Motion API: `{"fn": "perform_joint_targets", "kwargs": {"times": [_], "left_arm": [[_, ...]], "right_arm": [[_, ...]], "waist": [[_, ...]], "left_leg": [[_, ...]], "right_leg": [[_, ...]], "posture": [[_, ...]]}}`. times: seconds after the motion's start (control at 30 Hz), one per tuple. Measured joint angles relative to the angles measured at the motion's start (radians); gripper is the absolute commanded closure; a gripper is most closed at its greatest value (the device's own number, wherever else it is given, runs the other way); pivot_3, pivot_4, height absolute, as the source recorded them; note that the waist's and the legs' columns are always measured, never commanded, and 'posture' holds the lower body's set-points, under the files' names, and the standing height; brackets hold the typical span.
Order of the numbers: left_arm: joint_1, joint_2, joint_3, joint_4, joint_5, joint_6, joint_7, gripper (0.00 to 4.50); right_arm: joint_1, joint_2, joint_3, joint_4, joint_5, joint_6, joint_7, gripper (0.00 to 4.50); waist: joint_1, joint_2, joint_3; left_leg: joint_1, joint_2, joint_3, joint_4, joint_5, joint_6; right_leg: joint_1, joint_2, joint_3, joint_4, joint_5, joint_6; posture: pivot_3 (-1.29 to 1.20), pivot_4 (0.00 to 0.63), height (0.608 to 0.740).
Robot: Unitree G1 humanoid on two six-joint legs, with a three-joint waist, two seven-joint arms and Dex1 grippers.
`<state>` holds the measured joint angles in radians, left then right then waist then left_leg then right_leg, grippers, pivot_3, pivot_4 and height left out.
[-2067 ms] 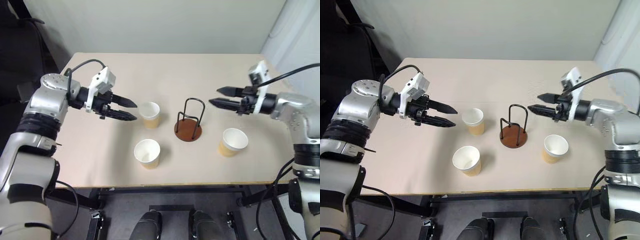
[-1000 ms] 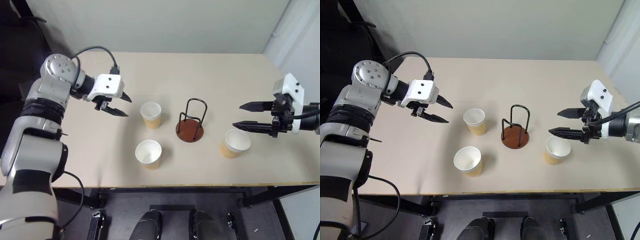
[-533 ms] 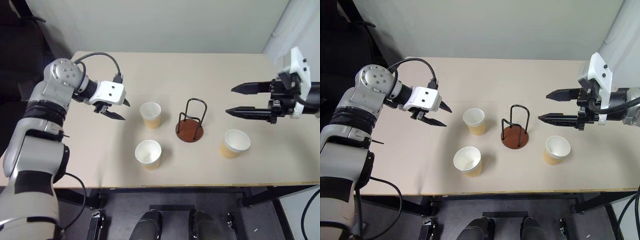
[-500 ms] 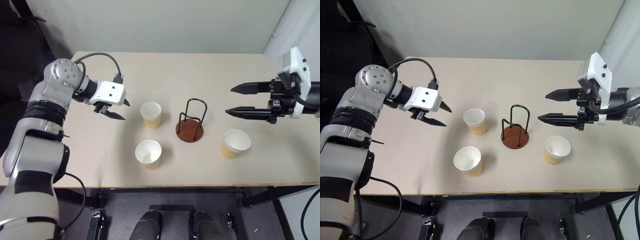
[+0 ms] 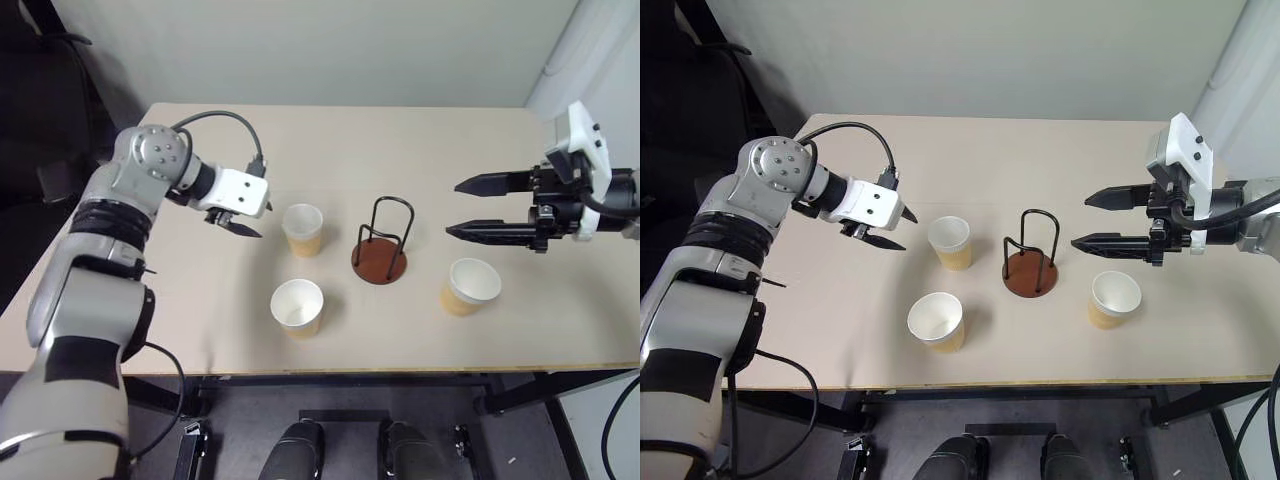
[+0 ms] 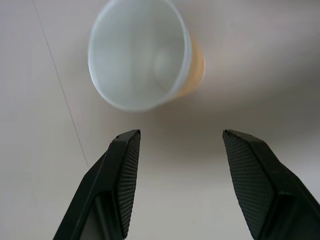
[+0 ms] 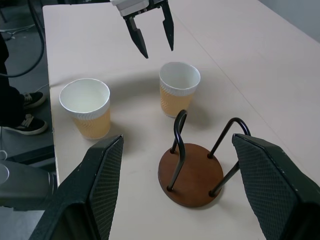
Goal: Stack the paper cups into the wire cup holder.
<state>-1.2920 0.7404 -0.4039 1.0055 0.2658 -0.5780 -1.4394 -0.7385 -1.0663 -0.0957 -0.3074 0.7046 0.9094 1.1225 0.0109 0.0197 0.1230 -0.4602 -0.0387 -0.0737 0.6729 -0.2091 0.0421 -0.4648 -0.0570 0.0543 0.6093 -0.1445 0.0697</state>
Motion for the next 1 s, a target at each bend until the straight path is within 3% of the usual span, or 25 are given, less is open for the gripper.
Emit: {"fn": "perform_joint_targets", "kwargs": {"times": [0.53, 1.0], "left_arm": [[-0.020, -0.047, -0.009, 0.002, 0.043, -0.031, 0.016, 1.69], [-0.021, -0.141, -0.051, 0.138, 0.159, -0.051, 0.184, 1.69]], "right_arm": [[-0.015, -0.009, 0.001, 0.020, 0.002, 0.015, 0.018, 1.01], [-0.014, -0.008, 0.001, 0.015, 0.017, 0.023, 0.008, 1.01]], "waist": [[-0.001, 0.000, 0.000], [0.003, 0.000, 0.000]], "left_leg": [[0.000, 0.000, 0.001, 0.003, -0.001, 0.001], [-0.001, 0.000, 0.000, 0.006, -0.001, 0.001]], "right_leg": [[0.000, 0.000, 0.000, 0.001, 0.001, 0.000], [0.001, 0.000, 0.000, 0.001, 0.002, 0.001]], "posture": [[0.00, 0.150, 0.740], [0.00, 0.150, 0.740]]}}
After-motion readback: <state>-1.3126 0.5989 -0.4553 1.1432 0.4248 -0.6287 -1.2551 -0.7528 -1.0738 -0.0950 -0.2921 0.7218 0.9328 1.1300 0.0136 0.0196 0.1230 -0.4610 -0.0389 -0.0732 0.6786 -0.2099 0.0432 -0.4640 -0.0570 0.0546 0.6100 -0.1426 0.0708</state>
